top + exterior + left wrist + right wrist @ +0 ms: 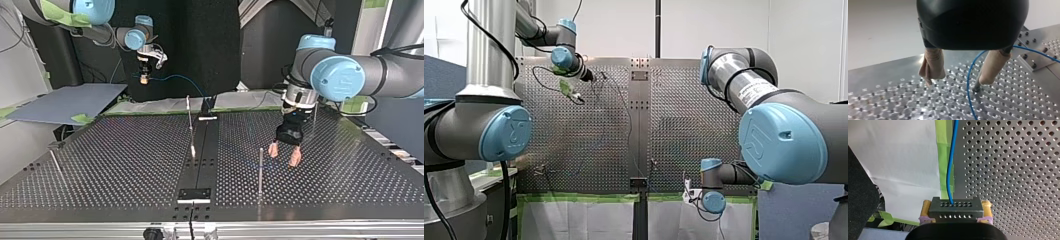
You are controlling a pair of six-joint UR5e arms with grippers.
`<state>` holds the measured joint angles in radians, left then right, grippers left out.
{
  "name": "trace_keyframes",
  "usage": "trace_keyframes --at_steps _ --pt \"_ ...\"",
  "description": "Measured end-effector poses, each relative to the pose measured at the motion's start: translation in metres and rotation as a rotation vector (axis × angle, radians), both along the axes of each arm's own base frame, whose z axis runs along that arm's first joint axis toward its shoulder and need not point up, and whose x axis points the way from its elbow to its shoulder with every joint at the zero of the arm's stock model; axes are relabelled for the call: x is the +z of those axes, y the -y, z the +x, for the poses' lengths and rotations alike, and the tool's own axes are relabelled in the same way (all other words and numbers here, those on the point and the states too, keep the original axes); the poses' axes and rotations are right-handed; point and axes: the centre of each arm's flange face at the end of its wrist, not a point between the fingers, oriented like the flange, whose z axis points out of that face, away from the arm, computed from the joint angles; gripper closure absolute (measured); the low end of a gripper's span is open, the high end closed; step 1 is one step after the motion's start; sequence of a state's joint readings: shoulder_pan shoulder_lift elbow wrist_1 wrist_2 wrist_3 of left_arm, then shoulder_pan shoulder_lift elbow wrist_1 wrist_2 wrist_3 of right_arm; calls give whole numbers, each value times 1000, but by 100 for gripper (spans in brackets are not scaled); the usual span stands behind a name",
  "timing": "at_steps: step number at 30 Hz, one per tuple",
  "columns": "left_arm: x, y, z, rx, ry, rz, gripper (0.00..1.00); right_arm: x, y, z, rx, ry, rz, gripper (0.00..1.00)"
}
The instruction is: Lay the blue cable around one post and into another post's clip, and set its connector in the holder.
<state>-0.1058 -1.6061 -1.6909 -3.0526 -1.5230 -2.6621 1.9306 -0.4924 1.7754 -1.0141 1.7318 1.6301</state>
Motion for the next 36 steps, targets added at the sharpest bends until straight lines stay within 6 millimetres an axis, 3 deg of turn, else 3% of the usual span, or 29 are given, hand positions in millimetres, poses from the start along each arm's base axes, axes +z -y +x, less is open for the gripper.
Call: trace_keyframes --at_steps 9,19,28,32,36 --pt "28 -18 -23 89 0 28 0 0 0 1 3 4 0 95" --pt "82 -31 -45 176 98 98 0 1 2 2 6 24 -2 95" --pt "139 -28 -75 187 170 157 0 1 3 3 6 35 -2 95" --pt "151 -22 -82 155 176 187 0 1 3 2 7 35 -1 95" --pt "149 -15 -84 118 154 222 0 1 3 2 6 37 1 95"
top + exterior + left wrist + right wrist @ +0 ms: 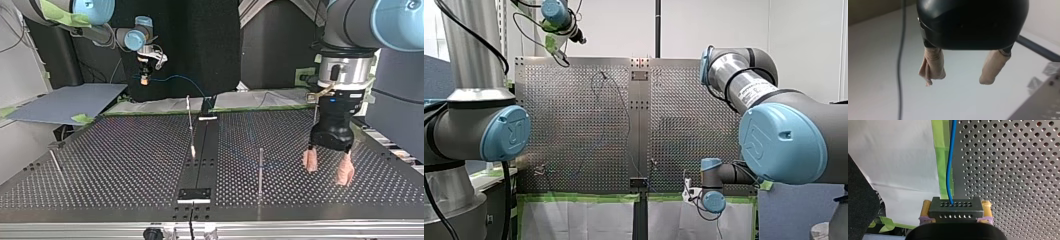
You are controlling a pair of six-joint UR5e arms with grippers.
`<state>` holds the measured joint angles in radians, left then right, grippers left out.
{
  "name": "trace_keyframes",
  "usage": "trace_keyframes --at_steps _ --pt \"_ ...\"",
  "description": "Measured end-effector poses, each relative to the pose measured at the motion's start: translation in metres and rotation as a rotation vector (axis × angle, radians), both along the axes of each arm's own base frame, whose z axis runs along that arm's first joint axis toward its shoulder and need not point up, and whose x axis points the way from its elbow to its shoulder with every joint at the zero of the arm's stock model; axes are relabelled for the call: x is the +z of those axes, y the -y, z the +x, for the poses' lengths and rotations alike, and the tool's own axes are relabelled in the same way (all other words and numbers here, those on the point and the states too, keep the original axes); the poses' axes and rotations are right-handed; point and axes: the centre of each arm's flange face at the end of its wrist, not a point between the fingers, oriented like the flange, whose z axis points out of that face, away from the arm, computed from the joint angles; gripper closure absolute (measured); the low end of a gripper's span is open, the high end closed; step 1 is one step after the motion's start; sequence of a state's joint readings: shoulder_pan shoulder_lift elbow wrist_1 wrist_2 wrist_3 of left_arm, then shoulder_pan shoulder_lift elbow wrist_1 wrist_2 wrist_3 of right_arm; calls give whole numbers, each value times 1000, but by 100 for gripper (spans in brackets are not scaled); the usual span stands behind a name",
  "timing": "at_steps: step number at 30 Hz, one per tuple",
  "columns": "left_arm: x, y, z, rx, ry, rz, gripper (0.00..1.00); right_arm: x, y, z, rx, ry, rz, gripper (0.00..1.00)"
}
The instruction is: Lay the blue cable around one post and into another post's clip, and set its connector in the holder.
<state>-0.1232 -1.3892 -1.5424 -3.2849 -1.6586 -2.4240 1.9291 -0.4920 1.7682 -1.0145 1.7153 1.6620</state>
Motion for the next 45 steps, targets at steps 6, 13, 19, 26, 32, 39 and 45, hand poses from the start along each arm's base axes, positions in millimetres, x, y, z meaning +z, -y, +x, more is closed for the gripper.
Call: trace_keyframes --at_steps 6,13,19,26,32,39,45 --pt "-19 14 4 -65 -78 60 0 0 0 0 -1 3 3 95" --pt "-28 23 0 -100 -131 132 0 0 0 0 -1 3 3 95" --pt "-33 29 1 -120 -139 196 0 0 0 0 -1 3 3 95" --pt "-34 33 0 -133 -133 254 0 0 -1 0 -1 3 4 95" --pt "-34 36 -2 -140 -127 302 0 0 -1 0 -1 2 5 95" --pt "-34 38 -2 -144 -116 355 0 -1 -1 0 0 1 6 95" --pt "-33 40 -3 -147 -106 402 0 -1 -2 0 1 0 9 95"
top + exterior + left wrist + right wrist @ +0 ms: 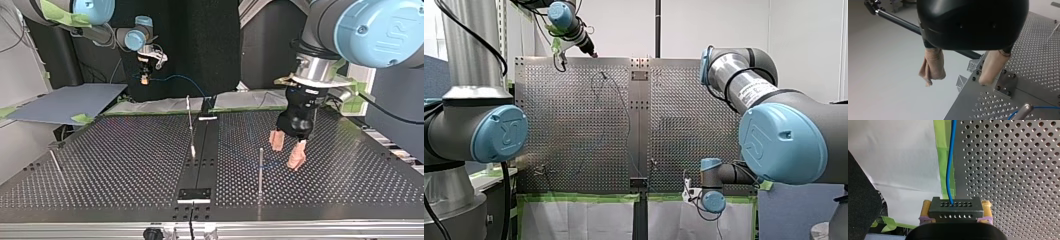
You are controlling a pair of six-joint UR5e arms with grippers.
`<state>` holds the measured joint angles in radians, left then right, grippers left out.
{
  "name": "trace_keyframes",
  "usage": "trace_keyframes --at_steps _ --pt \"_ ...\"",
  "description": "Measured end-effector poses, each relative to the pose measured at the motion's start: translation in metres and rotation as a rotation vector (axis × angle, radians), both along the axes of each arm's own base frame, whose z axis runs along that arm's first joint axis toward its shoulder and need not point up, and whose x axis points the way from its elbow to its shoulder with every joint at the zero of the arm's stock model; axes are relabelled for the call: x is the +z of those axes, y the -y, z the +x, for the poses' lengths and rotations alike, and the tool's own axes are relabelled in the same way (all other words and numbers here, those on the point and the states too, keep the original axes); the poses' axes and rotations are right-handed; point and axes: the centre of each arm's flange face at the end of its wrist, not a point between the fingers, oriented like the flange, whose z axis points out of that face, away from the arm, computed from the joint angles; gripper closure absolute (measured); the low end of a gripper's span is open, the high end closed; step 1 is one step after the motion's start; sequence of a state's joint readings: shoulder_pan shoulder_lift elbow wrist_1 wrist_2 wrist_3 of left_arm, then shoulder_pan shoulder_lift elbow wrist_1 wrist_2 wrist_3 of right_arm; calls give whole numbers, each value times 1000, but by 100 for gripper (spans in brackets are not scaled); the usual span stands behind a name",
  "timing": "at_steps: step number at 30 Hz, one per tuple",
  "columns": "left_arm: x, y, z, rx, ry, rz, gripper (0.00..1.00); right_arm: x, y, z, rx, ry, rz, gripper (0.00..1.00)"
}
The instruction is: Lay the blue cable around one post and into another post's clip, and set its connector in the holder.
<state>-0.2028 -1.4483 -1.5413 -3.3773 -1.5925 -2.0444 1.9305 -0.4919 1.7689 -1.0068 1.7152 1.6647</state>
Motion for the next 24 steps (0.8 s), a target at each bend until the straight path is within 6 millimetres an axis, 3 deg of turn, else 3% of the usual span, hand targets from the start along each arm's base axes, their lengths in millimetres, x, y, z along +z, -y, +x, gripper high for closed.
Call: trace_keyframes --at_steps 24 --pt "-3 3 1 -22 31 202 0 0 0 0 0 -1 3 95"
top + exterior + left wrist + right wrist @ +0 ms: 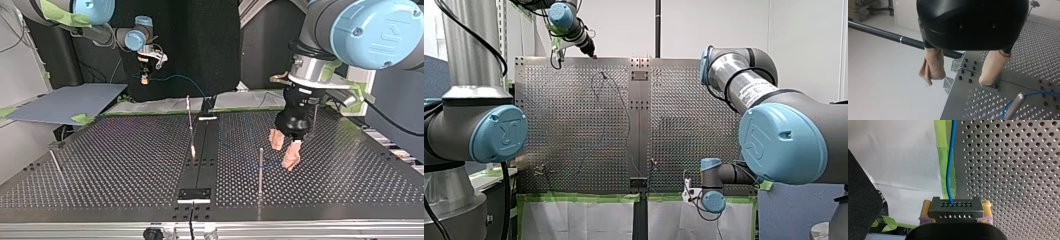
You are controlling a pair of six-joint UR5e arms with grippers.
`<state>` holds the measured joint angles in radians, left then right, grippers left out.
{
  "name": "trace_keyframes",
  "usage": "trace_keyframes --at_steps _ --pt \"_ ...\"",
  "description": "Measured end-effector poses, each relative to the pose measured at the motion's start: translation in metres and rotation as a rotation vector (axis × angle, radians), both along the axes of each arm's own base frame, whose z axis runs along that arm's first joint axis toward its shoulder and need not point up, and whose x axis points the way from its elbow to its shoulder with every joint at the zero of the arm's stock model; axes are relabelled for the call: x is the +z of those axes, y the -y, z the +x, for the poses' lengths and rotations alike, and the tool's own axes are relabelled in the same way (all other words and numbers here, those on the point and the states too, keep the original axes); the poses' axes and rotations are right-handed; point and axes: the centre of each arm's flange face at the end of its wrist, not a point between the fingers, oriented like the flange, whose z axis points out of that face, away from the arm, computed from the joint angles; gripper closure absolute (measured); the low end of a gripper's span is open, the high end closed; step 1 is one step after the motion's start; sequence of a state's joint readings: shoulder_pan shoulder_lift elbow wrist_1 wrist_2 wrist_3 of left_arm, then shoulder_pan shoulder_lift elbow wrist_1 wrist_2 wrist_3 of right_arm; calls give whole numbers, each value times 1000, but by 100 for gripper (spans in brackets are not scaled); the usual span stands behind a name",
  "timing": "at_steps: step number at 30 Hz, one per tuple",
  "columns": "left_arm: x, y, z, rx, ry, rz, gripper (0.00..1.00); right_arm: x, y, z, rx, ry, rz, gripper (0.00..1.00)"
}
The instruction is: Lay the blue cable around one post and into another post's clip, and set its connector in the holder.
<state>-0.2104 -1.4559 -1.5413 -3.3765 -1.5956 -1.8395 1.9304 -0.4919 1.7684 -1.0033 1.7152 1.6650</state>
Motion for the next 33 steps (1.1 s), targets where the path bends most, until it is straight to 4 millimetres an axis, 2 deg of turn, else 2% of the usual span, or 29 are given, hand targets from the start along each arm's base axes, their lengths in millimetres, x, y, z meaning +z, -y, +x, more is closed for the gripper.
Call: trace_keyframes --at_steps 22,33 --pt "-1 1 0 -19 32 181 0 0 -1 0 0 -3 7 95" --pt "-4 2 0 -22 30 188 0 -1 -1 0 1 -5 10 95"
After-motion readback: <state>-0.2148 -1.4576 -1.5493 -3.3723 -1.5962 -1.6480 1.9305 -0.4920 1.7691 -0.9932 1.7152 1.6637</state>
